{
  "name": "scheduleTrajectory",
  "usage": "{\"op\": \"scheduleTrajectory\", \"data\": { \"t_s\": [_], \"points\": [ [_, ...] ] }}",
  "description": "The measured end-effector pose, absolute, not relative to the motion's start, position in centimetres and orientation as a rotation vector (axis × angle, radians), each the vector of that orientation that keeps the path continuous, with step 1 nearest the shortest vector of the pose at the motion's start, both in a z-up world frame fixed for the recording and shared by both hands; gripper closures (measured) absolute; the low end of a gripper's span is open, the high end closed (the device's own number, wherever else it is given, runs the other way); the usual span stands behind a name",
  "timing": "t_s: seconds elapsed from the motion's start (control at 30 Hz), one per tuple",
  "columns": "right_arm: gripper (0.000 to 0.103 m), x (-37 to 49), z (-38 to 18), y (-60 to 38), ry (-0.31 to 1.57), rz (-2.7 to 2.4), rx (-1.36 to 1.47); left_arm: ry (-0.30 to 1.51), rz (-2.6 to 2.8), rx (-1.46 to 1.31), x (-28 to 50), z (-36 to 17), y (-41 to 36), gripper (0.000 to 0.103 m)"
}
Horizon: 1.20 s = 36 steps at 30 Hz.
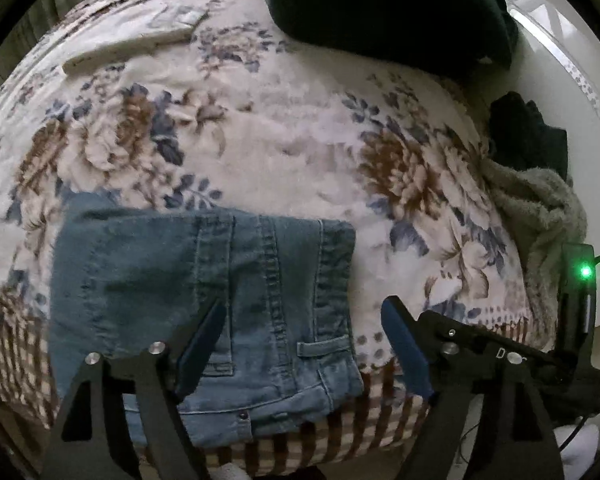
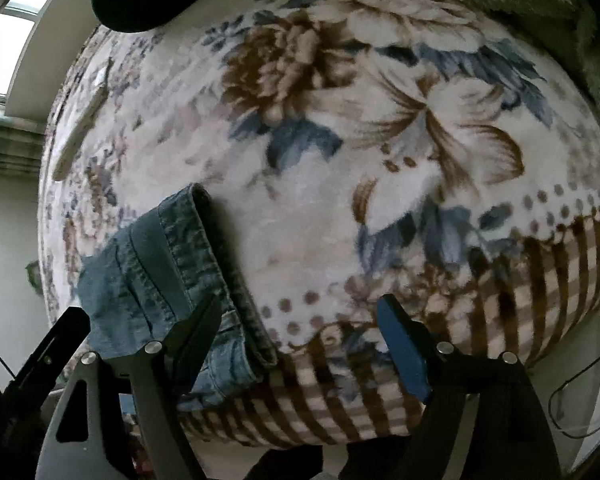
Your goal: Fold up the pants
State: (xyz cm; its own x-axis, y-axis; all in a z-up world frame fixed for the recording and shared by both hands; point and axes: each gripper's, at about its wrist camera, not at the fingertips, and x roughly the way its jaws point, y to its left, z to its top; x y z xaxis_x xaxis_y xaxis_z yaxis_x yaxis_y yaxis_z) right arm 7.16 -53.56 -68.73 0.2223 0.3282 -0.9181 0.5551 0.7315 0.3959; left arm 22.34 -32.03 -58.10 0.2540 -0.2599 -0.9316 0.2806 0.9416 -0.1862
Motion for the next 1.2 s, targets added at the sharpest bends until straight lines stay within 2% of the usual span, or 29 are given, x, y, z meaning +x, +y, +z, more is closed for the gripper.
{"op": "scheduleTrajectory", "data": {
  "t_s": [0.17, 0.2, 0.3, 0.5, 0.6, 0.63, 0.67, 0.7, 0.73, 0.8, 0.87, 0.9, 1.0, 1.2],
  "points": [
    [0.014, 9.2, -68.3, -51.7, 1.373, -0.092, 0.842, 1.232, -0.233, 0.041, 23.6, -56.7, -27.7, 0.023],
    [0.011, 9.8, -68.6, -51.0, 1.382, -0.061, 0.853, 1.222, -0.191, 0.053, 23.8, -56.6, -26.4, 0.023],
    [0.011, 11.6, -71.1, -48.6, 1.438, 0.012, 0.877, 1.166, -0.063, 0.064, 24.3, -56.5, -21.6, 0.023],
    [0.011, 13.8, -76.0, -46.0, 1.527, -0.004, 0.926, 1.231, 0.109, 0.034, 25.9, -60.6, -13.4, 0.023],
    [0.012, 13.7, -76.8, -45.8, 1.503, -0.03, 0.995, 1.264, 0.149, -0.012, 26.6, -62.7, -10.6, 0.023],
    [0.014, 13.5, -76.9, -45.9, 1.484, -0.031, 1.019, 1.269, 0.154, -0.02, 26.7, -63.1, -10.2, 0.023],
    [0.021, 13.2, -76.8, -45.7, 1.471, -0.029, 1.029, 1.273, 0.156, -0.032, 26.8, -63.6, -9.7, 0.023],
    [0.037, 12.7, -76.7, -45.3, 1.465, -0.024, 1.038, 1.275, 0.156, -0.044, 26.9, -63.9, -9.4, 0.023],
    [0.042, 12.4, -76.5, -45.0, 1.473, -0.035, 1.014, 1.284, 0.151, -0.056, 27.1, -64.3, -9.1, 0.023],
    [0.068, 12.0, -75.5, -44.6, 1.468, -0.038, 0.93, 1.303, 0.142, -0.074, 27.2, -65.0, -8.9, 0.023],
    [0.08, 11.4, -74.1, -44.7, 1.448, -0.025, 0.896, 1.32, 0.121, -0.105, 27.2, -65.3, -9.0, 0.023],
    [0.084, 10.9, -72.8, -45.0, 1.424, -0.027, 0.883, 1.321, 0.105, -0.11, 27.3, -65.2, -9.1, 0.023],
    [0.085, 9.8, -69.9, -45.5, 1.386, -0.057, 0.806, 1.324, 0.047, -0.111, 27.6, -64.8, -10.0, 0.023],
    [0.085, 10.1, -72.5, -45.6, 1.433, -0.149, 0.779, 1.334, -0.042, -0.118, 31.6, -65.0, -11.4, 0.023]
  ]
}}
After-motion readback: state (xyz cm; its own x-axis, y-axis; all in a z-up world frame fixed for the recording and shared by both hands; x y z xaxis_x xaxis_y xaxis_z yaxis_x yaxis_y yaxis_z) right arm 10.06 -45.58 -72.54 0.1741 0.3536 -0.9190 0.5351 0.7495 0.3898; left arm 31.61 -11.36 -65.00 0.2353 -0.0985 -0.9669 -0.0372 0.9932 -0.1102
